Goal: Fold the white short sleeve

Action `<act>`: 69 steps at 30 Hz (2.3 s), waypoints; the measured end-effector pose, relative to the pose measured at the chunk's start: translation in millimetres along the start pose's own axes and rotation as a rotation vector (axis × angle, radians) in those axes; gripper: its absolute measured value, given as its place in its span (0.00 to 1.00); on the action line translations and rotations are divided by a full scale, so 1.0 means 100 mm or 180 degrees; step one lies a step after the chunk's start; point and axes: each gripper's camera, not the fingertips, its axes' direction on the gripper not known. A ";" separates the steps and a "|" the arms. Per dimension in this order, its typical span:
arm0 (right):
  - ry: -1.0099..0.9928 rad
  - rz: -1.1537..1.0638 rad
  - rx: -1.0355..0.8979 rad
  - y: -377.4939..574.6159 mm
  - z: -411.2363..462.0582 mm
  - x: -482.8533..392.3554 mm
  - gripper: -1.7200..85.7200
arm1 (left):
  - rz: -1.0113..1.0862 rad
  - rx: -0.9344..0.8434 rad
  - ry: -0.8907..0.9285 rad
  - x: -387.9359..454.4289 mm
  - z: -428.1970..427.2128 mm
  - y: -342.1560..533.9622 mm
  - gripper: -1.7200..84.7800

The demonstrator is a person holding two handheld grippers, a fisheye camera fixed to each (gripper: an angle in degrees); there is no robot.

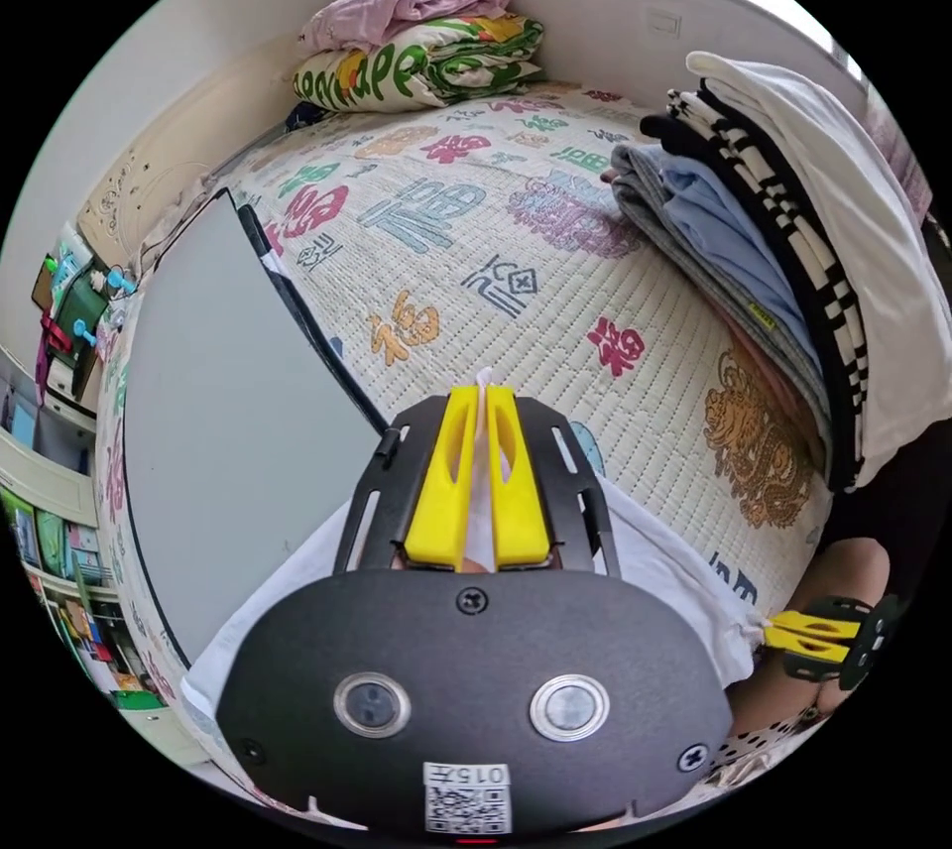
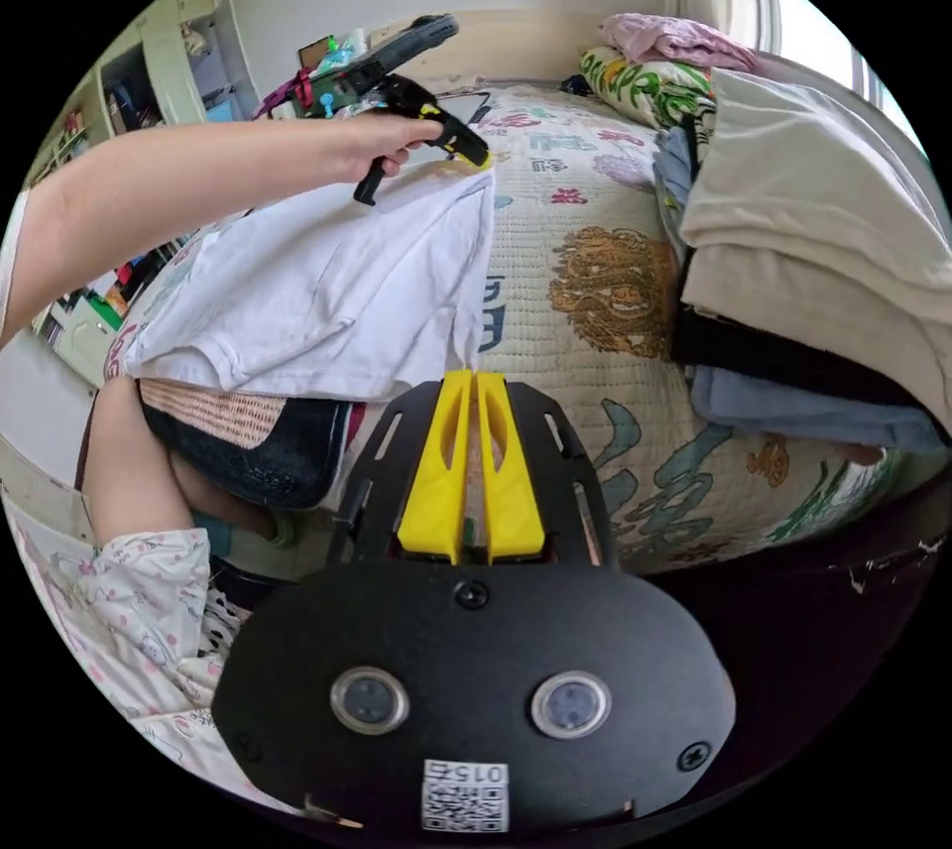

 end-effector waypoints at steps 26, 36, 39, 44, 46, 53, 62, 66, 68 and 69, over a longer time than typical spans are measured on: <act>-0.0780 -0.1043 0.1668 0.87 -0.93 -0.74 0.01 | -0.0898 0.1979 0.1395 -2.59 -1.06 5.10 0.03; -0.1221 -0.1736 0.0269 0.99 0.75 -1.96 0.02 | -0.2511 0.1529 0.1053 -3.78 0.71 8.51 0.12; -0.1133 -0.1858 0.0172 1.01 0.77 -1.95 0.02 | -0.2301 0.1201 0.0946 -3.59 0.98 8.68 0.14; -0.1144 -0.1826 0.0028 0.91 0.74 -1.77 0.02 | -0.1878 0.0850 0.0643 -3.17 1.22 8.34 0.14; -0.1081 -0.1856 -0.0003 0.88 0.69 -1.72 0.02 | -0.1808 0.0732 0.0617 -3.04 1.35 8.27 0.13; -0.0963 -0.1918 0.0008 0.82 0.46 -1.58 0.02 | -0.1838 0.0969 0.0587 -2.68 1.30 8.28 0.03; -0.1307 -0.1927 -0.0167 0.61 0.35 -1.58 0.02 | -0.1587 0.0758 0.0166 -2.31 0.95 8.30 0.02; -0.1199 -0.1956 -0.0410 0.56 0.52 -1.71 0.02 | -0.1462 0.0335 -0.0063 -2.08 1.27 8.15 0.02; -0.1186 -0.1968 -0.0449 0.52 0.51 -1.74 0.02 | -0.1438 0.0267 -0.0093 -1.99 1.34 8.10 0.02; -0.1183 -0.1970 -0.0469 0.48 0.49 -1.76 0.02 | -0.1434 0.0256 -0.0096 -1.97 1.35 8.08 0.02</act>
